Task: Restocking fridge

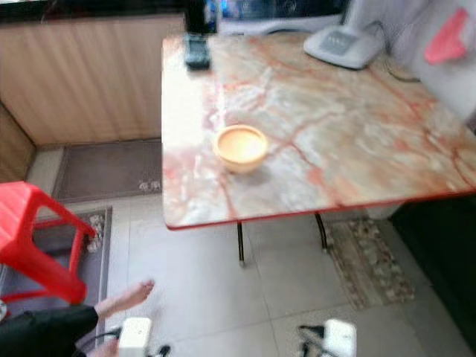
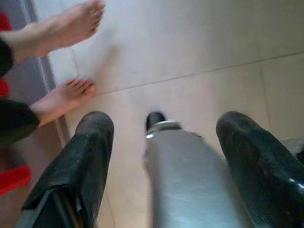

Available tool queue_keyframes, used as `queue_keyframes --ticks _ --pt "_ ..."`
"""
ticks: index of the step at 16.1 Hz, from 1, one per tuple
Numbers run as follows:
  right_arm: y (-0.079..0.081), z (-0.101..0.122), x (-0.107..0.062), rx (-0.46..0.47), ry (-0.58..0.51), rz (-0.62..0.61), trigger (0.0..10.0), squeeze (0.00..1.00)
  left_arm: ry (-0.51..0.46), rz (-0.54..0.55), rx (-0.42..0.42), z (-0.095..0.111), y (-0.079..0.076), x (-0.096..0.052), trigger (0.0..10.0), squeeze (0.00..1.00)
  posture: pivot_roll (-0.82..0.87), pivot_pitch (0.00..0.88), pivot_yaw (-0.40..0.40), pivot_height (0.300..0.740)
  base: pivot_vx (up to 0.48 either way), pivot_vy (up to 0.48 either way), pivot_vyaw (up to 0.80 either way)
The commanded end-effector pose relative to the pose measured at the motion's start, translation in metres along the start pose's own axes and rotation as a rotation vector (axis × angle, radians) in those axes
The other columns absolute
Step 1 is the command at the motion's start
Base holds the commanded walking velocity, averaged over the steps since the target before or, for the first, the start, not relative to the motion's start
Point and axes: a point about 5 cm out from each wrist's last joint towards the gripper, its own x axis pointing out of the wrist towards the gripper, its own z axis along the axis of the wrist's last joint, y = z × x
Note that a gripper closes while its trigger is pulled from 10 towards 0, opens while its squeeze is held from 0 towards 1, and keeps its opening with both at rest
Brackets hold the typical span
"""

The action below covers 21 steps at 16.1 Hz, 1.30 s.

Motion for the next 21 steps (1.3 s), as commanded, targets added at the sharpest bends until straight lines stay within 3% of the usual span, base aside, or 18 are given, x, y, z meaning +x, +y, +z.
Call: queue_keyframes --ticks 1,8,12,17,18,21 --pt "-0.010 -0.007 -0.002 0.004 0.023 -0.025 10.0 0.00 0.035 -0.006 -0.012 -0.010 -0.005 -0.002 10.0 0.00 0.09 0.178 -0.043 0.740 0.274 0.000 0.00" --pt "-0.007 0.010 0.001 0.022 -0.033 -0.022 10.0 0.00 0.037 -0.006 -0.011 -0.011 -0.005 -0.003 10.0 0.00 0.09 0.171 -0.046 0.740 0.114 0.000 0.00" --pt "-0.010 0.038 0.002 0.041 -0.134 -0.053 10.0 0.00 0.039 -0.007 -0.011 -0.012 -0.005 -0.003 10.0 0.00 0.10 0.160 -0.047 0.740 0.000 0.000 0.00" --pt "-0.041 0.080 -0.006 0.141 -0.361 -0.170 10.0 0.00 0.040 -0.002 -0.008 -0.014 -0.004 -0.004 10.0 0.00 0.10 0.143 -0.054 0.740 0.000 0.000 0.00" --pt "-0.055 0.094 -0.013 0.197 -0.467 -0.229 10.0 0.00 0.039 -0.003 -0.007 -0.014 -0.004 -0.004 10.0 0.00 0.09 0.137 -0.052 0.740 0.000 0.000 0.00" --pt "-0.073 0.120 -0.031 0.273 -0.690 -0.363 10.0 0.00 0.041 -0.007 -0.001 -0.015 -0.003 -0.004 10.0 0.00 0.09 0.126 -0.051 0.740 0.000 0.000 0.00"
